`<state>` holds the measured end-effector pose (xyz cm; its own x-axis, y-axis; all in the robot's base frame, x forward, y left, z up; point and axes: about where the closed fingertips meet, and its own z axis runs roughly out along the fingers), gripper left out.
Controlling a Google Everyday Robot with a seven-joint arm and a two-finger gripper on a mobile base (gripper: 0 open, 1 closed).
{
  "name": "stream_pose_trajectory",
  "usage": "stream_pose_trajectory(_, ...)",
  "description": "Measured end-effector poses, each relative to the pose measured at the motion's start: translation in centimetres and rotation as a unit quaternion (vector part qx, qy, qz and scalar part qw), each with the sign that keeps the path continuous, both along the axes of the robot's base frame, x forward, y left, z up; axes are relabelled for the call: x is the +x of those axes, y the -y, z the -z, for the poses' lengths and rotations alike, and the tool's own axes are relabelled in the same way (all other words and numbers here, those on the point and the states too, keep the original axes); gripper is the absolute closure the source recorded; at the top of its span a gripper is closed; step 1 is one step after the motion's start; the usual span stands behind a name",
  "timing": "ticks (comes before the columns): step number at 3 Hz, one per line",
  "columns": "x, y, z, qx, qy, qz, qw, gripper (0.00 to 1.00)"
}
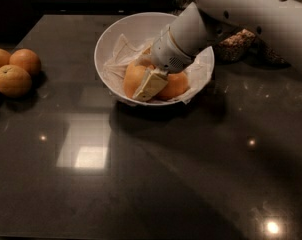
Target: Pick orange from white bowl
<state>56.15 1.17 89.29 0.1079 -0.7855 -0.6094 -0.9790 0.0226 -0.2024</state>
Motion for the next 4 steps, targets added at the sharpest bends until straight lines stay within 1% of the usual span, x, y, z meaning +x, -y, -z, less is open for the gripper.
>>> stream_pose_trajectory(1, 0.0, -0.01, -0.31, 0.0, 0.0, 0.0, 1.0, 0.39)
stream_pose_trajectory(2, -0.2, -0.49, -0.12, -0.001, -0.003, -0.005, 1.0, 0.58)
stream_pose_trajectory(3, -0.4, -0.82, 0.11, -0.001, -0.006, -0.008, 0.9999, 0.81)
stream_pose_trajectory(4, -0.4, -0.83, 0.1, -0.001, -0.006, -0.008, 0.9999, 1.0)
